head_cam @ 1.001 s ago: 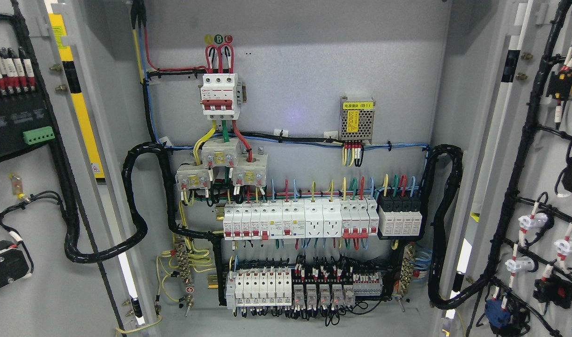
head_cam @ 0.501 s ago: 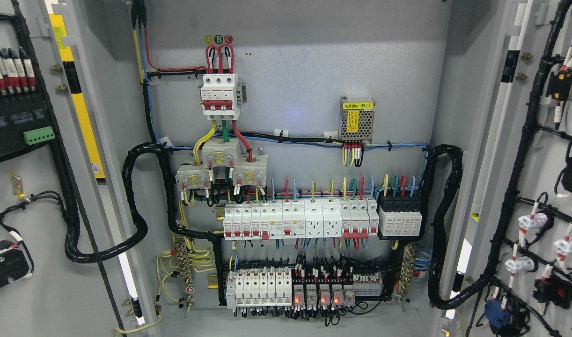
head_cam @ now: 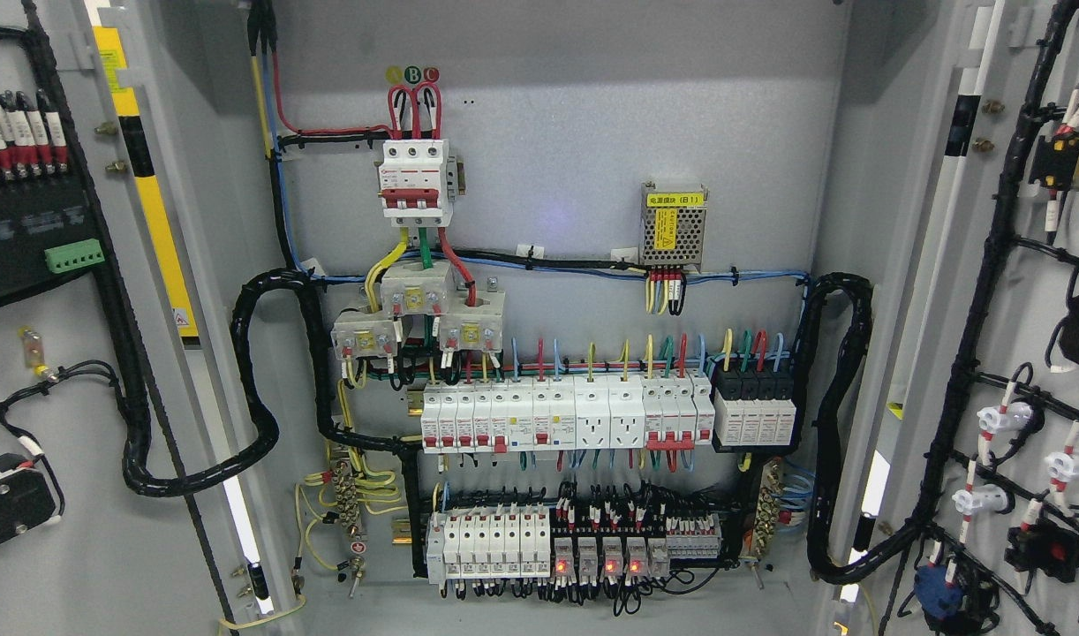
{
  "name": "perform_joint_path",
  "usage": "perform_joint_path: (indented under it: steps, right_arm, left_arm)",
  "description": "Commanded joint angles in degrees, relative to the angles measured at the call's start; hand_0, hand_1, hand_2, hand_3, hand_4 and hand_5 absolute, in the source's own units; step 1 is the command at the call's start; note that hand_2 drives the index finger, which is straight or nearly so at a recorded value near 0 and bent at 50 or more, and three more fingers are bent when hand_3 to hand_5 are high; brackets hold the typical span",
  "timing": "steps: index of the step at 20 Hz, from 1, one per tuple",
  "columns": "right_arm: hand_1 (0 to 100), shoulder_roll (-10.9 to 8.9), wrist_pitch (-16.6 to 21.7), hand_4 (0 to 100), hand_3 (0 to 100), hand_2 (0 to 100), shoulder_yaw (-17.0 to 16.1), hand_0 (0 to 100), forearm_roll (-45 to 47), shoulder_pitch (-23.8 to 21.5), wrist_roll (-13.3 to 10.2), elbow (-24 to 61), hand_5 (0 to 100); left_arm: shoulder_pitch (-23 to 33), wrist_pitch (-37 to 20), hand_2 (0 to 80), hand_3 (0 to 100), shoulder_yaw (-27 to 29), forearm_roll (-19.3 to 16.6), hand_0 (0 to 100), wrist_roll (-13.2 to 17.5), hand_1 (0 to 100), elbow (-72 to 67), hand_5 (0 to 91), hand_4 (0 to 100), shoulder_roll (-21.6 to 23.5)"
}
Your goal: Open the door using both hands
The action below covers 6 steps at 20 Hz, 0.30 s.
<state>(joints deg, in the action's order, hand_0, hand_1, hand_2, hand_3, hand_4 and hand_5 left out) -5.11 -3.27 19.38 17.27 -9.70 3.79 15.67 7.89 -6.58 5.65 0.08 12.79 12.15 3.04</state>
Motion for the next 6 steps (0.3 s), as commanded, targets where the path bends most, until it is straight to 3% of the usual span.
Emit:
perform_joint_path:
  steps: [1,6]
  right_arm:
    - [1,2.39,-1.7,0,0,0,-1.7,22,-0.3,2.7,-1.2,-7.9,0]
    - [1,2.48,-2.2,0,0,0,-3.4,22,-0.3,3.6,-1.1,-7.9,0]
  left_arm:
    - [-0.7,0.8,0.0,0,-2.1,1.8,0,-0.1,0,-6.4,0.0,0,1.1]
    - [-0.7,1.1,0.0,0,-2.1,1.7,0,-0.1,0,-6.4,0.0,0,1.4]
